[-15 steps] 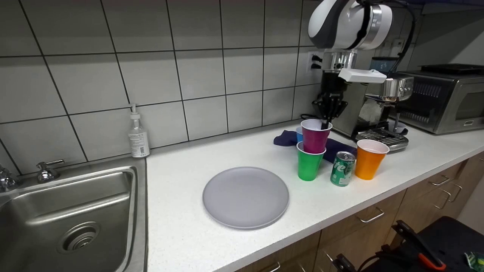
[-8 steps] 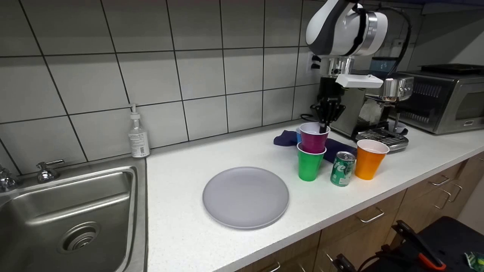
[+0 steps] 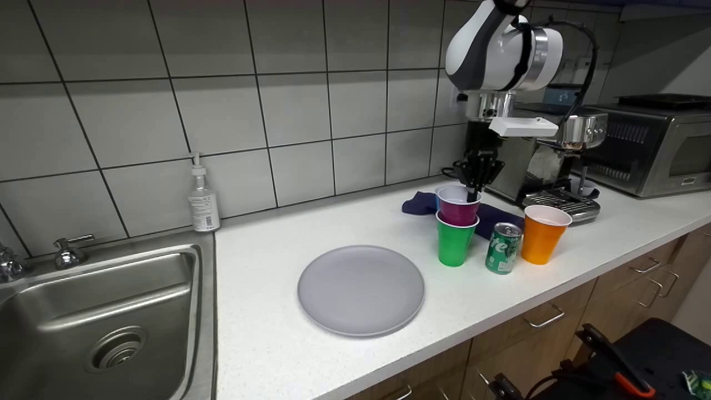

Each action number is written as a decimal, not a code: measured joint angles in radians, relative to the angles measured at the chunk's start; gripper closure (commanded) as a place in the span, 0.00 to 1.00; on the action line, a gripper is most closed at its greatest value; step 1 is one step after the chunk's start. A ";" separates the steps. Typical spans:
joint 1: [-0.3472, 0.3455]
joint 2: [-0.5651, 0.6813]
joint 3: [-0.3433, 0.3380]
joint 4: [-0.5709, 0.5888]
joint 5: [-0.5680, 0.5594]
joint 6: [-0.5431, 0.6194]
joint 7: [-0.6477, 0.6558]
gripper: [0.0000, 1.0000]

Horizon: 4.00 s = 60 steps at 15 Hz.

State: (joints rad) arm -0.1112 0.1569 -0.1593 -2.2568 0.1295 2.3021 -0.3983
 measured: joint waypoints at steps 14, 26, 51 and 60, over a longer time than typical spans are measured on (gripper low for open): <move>0.000 0.021 0.009 0.000 0.003 0.021 0.011 0.15; -0.001 0.021 0.017 -0.001 0.002 0.020 0.011 0.00; -0.019 0.022 0.012 -0.020 0.041 0.189 0.297 0.00; -0.020 0.043 -0.015 -0.013 0.037 0.228 0.560 0.00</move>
State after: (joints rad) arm -0.1315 0.2001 -0.1740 -2.2698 0.1666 2.5302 0.1616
